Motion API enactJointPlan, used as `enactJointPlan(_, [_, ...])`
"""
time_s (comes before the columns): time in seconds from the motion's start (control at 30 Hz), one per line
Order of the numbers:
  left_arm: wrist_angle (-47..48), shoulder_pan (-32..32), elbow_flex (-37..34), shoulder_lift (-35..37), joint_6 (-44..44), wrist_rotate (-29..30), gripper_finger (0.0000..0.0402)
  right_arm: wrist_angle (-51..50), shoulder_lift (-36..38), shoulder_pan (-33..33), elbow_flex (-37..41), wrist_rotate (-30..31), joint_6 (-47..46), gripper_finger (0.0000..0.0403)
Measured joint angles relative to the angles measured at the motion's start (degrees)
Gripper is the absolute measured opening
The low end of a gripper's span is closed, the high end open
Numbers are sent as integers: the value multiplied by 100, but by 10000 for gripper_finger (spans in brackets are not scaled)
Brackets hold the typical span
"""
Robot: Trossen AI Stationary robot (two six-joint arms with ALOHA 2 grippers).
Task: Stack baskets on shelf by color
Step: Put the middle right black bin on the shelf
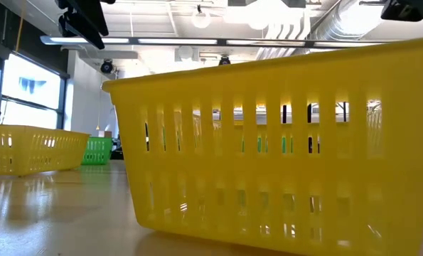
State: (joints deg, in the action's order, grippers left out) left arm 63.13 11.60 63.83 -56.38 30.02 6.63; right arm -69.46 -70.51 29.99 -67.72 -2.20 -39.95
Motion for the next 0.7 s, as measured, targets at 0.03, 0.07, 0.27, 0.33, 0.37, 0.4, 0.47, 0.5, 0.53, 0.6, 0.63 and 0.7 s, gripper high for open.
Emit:
enactJointPlan(0.03, [0,0,0,0,0,-2,195,-1,-8,16,0,0,-77,129])
enactJointPlan(0.07, [0,0,0,0,-2,-2,195,-2,-10,38,0,-5,-166,129])
enactJointPlan(0.27, [-1,0,0,0,-17,-124,195,45,-10,146,0,-44,-508,129])
enactJointPlan(0.33, [0,0,0,0,-17,-161,195,47,-10,169,0,-44,-651,129])
enactJointPlan(0.37, [0,0,0,0,-17,-166,195,48,-10,169,0,-44,-707,131])
enactJointPlan(0.4, [0,0,0,0,-17,-166,195,50,-12,169,0,-43,-787,133])
enactJointPlan(0.47, [0,0,0,2,-17,-166,195,53,-46,169,0,-35,-861,141])
enactJointPlan(0.5, [0,0,0,2,-17,-166,195,52,-83,169,0,-35,-862,146])
enactJointPlan(0.53, [0,0,0,2,-19,-166,195,54,-131,169,0,-37,-856,152])
enactJointPlan(0.6, [0,0,0,2,-20,-166,195,62,-254,169,0,-44,-849,163])
enactJointPlan(0.63, [0,0,0,2,-20,-166,195,72,-334,169,0,-48,-844,167])
enactJointPlan(0.7, [0,0,0,2,-20,-164,195,143,-516,169,0,-174,-745,173])
